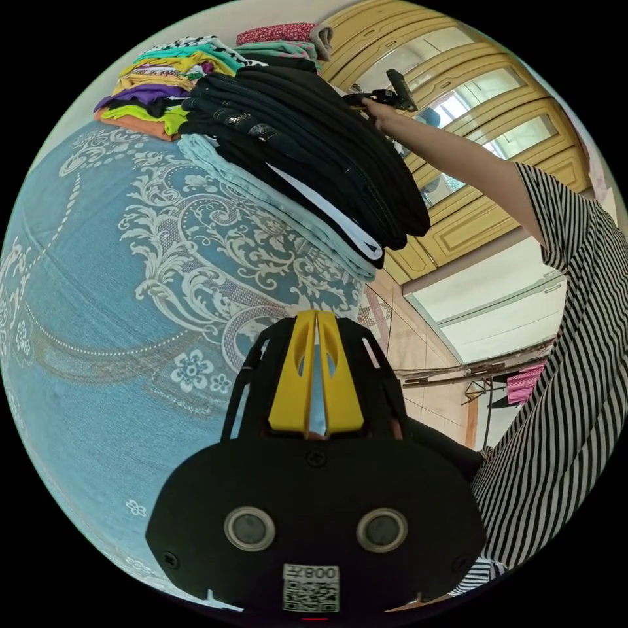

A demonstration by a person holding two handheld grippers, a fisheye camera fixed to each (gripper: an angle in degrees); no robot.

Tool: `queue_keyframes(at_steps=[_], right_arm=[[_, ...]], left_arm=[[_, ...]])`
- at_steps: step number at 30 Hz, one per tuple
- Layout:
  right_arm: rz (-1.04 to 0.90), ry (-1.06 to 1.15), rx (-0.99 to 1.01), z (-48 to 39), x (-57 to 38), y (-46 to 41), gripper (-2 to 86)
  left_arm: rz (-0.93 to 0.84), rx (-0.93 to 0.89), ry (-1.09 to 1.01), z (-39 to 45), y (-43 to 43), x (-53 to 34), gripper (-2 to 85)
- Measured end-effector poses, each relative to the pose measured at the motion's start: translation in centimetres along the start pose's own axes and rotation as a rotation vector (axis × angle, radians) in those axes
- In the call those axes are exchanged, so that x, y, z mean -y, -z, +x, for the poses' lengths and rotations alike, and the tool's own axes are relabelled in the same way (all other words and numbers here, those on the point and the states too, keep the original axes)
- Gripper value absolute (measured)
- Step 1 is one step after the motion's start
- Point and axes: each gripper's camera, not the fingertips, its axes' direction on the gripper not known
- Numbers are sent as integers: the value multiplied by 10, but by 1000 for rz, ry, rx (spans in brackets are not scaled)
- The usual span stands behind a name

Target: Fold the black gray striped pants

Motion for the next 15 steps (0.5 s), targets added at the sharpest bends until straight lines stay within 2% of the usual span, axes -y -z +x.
queue_keyframes(at_steps=[5, 9, 13, 15], right_arm=[[136, -359, 415, 96, -15, 35, 8], [273, -461, 612, 149, -37, 74, 4], [501, -600, 943, 209, -65, 122, 1], [531, -570, 961, 215, -62, 148, 1]], left_arm=[[18, -27, 17, -21, -13, -42, 2], [49, -44, 34, -41, -19, -82, 2], [62, -68, 39, -56, -27, -117, 2], [77, -74, 34, -62, -31, -141, 2]])
